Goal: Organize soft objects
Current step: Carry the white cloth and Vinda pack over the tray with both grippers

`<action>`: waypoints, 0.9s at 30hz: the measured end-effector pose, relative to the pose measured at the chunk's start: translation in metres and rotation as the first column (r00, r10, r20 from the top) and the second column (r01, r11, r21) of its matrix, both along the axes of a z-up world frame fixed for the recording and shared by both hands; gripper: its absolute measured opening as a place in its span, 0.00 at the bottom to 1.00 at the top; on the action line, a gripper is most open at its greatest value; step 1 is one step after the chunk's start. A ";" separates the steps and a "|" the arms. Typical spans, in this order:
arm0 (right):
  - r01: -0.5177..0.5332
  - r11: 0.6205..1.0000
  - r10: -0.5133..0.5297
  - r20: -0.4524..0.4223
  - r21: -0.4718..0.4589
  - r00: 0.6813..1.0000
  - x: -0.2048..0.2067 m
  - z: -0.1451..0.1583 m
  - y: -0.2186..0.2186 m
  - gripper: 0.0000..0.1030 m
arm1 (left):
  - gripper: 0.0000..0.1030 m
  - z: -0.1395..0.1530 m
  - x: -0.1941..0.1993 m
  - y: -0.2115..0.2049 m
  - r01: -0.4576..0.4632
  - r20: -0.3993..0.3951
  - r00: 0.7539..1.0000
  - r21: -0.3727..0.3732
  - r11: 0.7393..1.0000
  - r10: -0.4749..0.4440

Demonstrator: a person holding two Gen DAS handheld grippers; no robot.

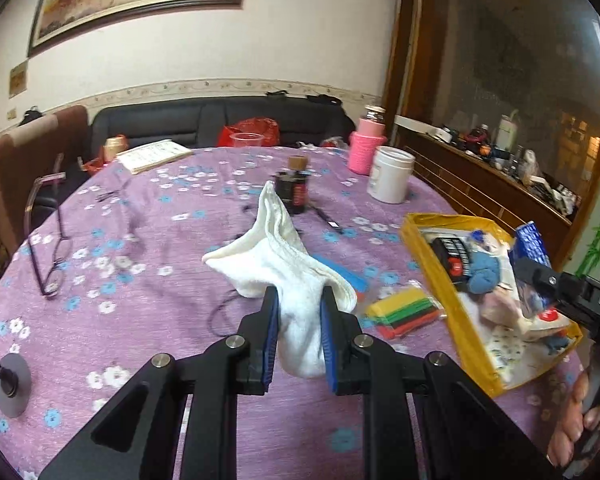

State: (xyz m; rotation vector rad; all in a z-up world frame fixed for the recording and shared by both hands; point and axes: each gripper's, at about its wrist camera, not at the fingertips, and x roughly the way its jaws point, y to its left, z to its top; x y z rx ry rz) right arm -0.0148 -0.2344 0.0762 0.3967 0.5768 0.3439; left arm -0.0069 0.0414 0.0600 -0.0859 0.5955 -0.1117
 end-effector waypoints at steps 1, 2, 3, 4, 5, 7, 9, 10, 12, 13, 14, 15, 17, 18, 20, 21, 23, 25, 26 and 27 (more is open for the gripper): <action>0.017 1.000 -0.017 -0.002 0.009 1.000 0.000 0.000 -0.008 0.51 | 0.18 0.001 0.002 -0.008 0.023 -0.004 1.000 -0.001 1.000 -0.023; 0.038 0.999 -0.038 -0.003 0.018 0.999 0.000 -0.001 -0.017 0.51 | 0.18 0.002 0.003 -0.015 0.042 -0.007 0.999 -0.002 0.999 -0.042; 0.051 0.998 -0.051 -0.004 0.024 0.999 0.000 -0.001 -0.024 0.51 | 0.18 0.003 0.005 -0.025 0.069 -0.010 0.998 -0.005 0.998 -0.069; 0.071 0.997 -0.071 -0.007 0.034 0.997 0.000 -0.001 -0.034 0.51 | 0.18 0.005 0.007 -0.037 0.099 -0.013 0.995 -0.006 0.995 -0.099; 0.084 0.996 -0.084 -0.008 0.038 0.996 0.000 -0.001 -0.041 0.51 | 0.18 0.005 0.008 -0.044 0.118 -0.015 0.993 -0.006 0.993 -0.118; 0.119 0.992 -0.119 -0.010 0.040 0.993 -0.002 0.000 -0.056 0.51 | 0.18 0.007 0.011 -0.069 0.180 -0.021 0.983 -0.008 0.984 -0.180; 0.154 0.988 -0.154 -0.013 0.033 0.988 -0.003 0.001 -0.070 0.51 | 0.18 0.006 0.014 -0.090 0.238 -0.031 0.971 -0.015 0.971 -0.239; 0.170 0.985 -0.169 -0.016 0.028 0.985 -0.003 0.001 -0.076 0.51 | 0.18 0.005 0.015 -0.101 0.266 -0.037 0.963 -0.017 0.964 -0.266; 0.203 0.979 -0.203 -0.025 0.010 0.979 -0.003 0.000 -0.084 0.51 | 0.18 0.000 0.018 -0.125 0.322 -0.049 0.946 -0.012 0.947 -0.322; 0.220 0.975 -0.220 -0.030 0.001 0.975 -0.003 -0.002 -0.089 0.51 | 0.18 -0.002 0.019 -0.135 0.345 -0.054 0.937 -0.010 0.939 -0.345; 0.231 0.973 -0.231 -0.036 -0.004 0.972 -0.002 -0.003 -0.093 0.51 | 0.18 -0.006 0.020 -0.148 0.373 -0.061 0.926 -0.005 0.928 -0.373; 0.241 0.970 -0.242 -0.041 -0.010 0.970 -0.002 -0.005 -0.096 0.51 | 0.18 -0.009 0.020 -0.157 0.388 -0.064 0.920 0.002 0.922 -0.387; 0.267 0.963 -0.268 -0.052 -0.035 0.962 -0.002 -0.008 -0.101 0.51 | 0.18 -0.016 0.020 -0.174 0.416 -0.077 0.907 0.020 0.909 -0.414; 0.275 0.960 -0.278 -0.053 -0.048 0.959 -0.002 -0.010 -0.102 0.51 | 0.18 -0.019 0.021 -0.183 0.433 -0.087 0.899 0.025 0.901 -0.429; 0.288 0.954 -0.293 -0.065 -0.085 0.954 0.001 -0.014 -0.103 0.51 | 0.18 -0.025 0.023 -0.199 0.459 -0.105 0.885 0.035 0.888 -0.453; 0.291 0.952 -0.298 -0.070 -0.093 0.952 0.003 -0.016 -0.104 0.51 | 0.18 -0.028 0.024 -0.204 0.466 -0.112 0.881 0.040 0.884 -0.460; 0.290 0.952 -0.299 -0.089 -0.101 0.950 0.007 -0.022 -0.106 0.51 | 0.18 -0.033 0.027 -0.212 0.478 -0.125 0.874 0.043 0.877 -0.470; 0.284 0.953 -0.295 -0.105 -0.105 0.950 0.011 -0.028 -0.108 0.51 | 0.18 -0.039 0.031 -0.219 0.481 -0.137 0.872 0.052 0.875 -0.471; 0.283 0.953 -0.294 -0.109 -0.106 0.950 0.015 -0.030 -0.108 0.51 | 0.18 -0.041 0.031 -0.220 0.480 -0.141 0.872 0.056 0.876 -0.469; 0.280 0.954 -0.292 -0.114 -0.111 0.950 0.017 -0.030 -0.107 0.51 | 0.18 -0.043 0.034 -0.221 0.479 -0.145 0.872 0.057 0.876 -0.468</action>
